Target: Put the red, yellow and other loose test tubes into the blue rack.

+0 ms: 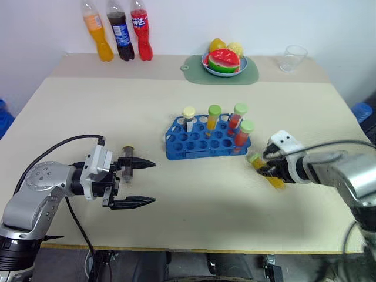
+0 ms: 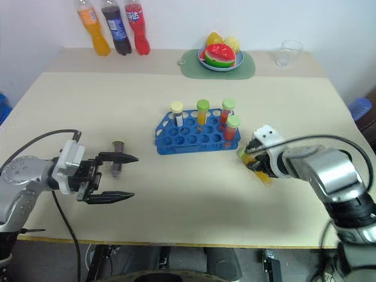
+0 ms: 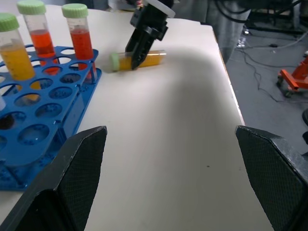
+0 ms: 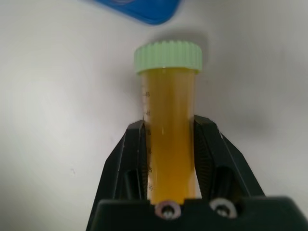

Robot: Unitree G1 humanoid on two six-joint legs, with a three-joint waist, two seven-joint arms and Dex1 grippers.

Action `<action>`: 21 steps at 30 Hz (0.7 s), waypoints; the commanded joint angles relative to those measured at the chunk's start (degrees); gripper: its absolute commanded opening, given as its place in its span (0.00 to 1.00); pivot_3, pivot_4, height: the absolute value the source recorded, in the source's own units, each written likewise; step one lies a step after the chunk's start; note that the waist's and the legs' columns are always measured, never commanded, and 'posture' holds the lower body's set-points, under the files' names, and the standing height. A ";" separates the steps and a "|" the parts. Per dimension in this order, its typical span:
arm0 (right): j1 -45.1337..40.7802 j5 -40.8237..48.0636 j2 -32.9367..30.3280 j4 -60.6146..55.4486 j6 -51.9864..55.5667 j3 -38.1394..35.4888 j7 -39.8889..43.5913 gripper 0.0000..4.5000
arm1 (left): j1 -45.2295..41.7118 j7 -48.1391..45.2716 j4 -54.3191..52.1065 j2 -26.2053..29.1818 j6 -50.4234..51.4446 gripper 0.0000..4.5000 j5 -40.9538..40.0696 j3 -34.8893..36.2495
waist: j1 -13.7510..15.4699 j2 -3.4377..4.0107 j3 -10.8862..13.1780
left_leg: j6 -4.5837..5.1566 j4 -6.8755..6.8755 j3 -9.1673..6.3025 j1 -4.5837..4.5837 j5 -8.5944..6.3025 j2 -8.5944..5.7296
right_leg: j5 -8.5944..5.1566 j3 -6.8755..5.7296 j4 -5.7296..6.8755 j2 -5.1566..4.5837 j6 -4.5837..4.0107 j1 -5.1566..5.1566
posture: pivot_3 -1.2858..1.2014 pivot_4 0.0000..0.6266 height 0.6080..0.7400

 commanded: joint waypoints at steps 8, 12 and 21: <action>15.04 2.16 10.58 -4.05 -41.30 -14.21 12.47 0.24 | 0.65 9.63 0.30 -6.20 0.46 0.98 0.52 1.17 | -0.61 -0.11 -0.06 | 0.00 0.00 0.02 0.12 0.00 0.06 | 0.08 0.04 0.08 0.15 0.14 0.04 | 0.52 0.24 1.00; 12.42 3.77 19.32 -3.55 -46.58 -14.22 10.71 0.24 | 1.49 14.60 0.43 -8.03 0.28 0.98 2.76 0.86 | -0.35 -0.12 -0.06 | 0.00 0.02 -0.01 0.12 0.00 0.09 | 0.09 0.04 0.12 0.17 0.13 0.04 | 0.52 0.24 1.00; 3.62 -3.40 36.37 6.59 -60.38 -10.00 2.86 0.24 | 1.37 21.67 -1.21 -9.29 2.18 0.98 5.65 -0.43 | -0.21 -0.09 -0.06 | -0.01 0.01 0.00 0.12 0.01 0.05 | 0.10 0.02 0.16 0.10 0.11 0.03 | 0.52 0.24 1.00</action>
